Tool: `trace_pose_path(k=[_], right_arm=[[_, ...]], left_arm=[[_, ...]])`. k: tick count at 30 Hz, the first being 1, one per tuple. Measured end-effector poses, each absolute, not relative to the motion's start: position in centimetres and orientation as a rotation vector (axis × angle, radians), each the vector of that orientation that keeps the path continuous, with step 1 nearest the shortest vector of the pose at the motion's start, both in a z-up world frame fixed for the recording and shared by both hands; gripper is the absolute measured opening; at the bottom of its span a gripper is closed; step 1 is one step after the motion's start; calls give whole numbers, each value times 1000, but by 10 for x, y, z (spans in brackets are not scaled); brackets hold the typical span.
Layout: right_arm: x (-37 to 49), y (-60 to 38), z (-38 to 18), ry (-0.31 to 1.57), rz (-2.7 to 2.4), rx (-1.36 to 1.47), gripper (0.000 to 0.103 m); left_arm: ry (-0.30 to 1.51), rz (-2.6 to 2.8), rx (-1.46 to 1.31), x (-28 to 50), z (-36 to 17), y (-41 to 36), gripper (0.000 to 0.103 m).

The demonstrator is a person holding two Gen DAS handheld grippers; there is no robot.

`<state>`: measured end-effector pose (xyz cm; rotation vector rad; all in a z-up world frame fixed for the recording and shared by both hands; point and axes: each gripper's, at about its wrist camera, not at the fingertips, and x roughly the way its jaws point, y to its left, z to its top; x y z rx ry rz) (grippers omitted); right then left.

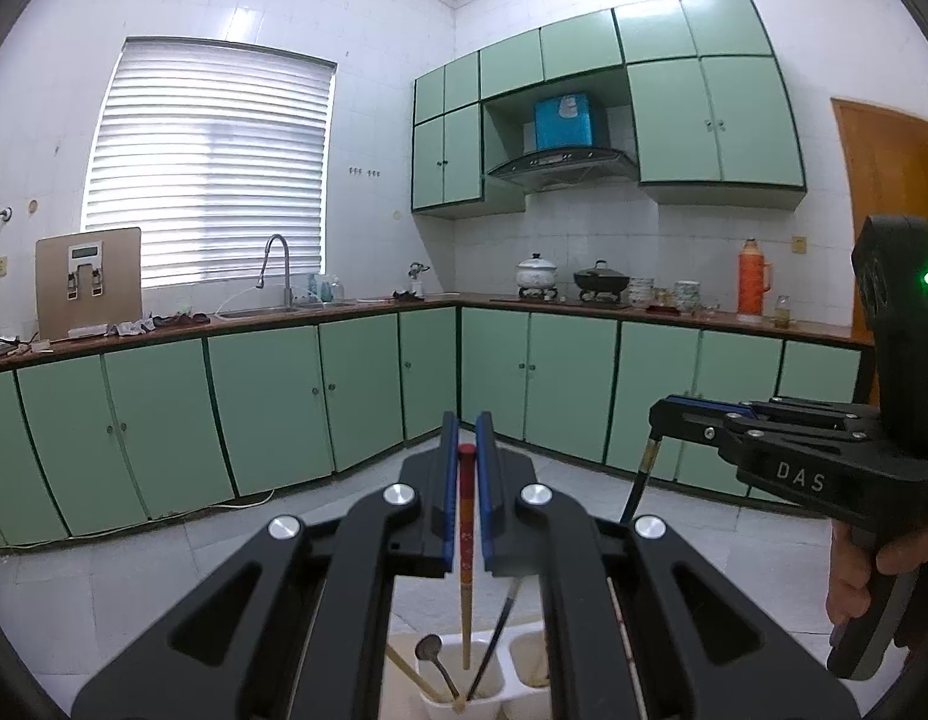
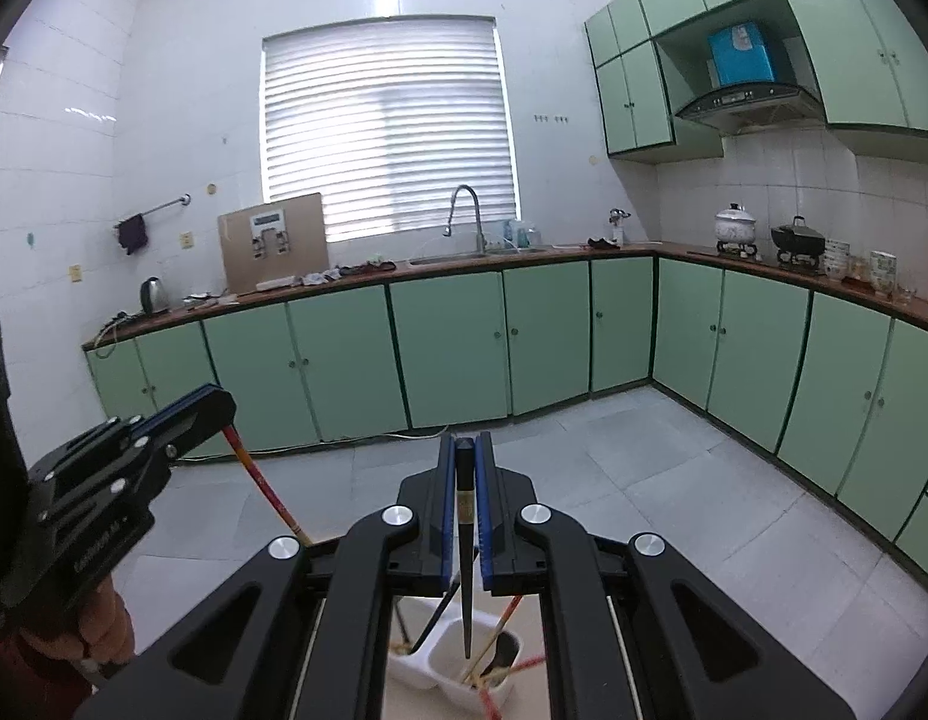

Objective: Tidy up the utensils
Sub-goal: 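Lift both chopsticks and lower them into the white holder, then open both tools to release the chopsticks and withdraw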

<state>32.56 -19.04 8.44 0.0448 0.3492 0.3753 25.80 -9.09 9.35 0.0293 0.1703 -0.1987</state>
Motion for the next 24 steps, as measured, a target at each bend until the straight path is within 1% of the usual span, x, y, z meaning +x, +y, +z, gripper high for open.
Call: trace_pose_path(k=[5,11,18,24], right_arm=[[348,-183,49,409,367,34,6],[353,-179,18,453,371,21,6],[348,-178,-4,488,377,15,6],[340,-178,-17,526,374,6,7]], left_arm=[[242,-193,24,293,60,-94,5],[313,-200,34,312,23,-90,5],[367,-203,55,320,-5,-89,5],[410,-209,52,319,-18,-83,6]])
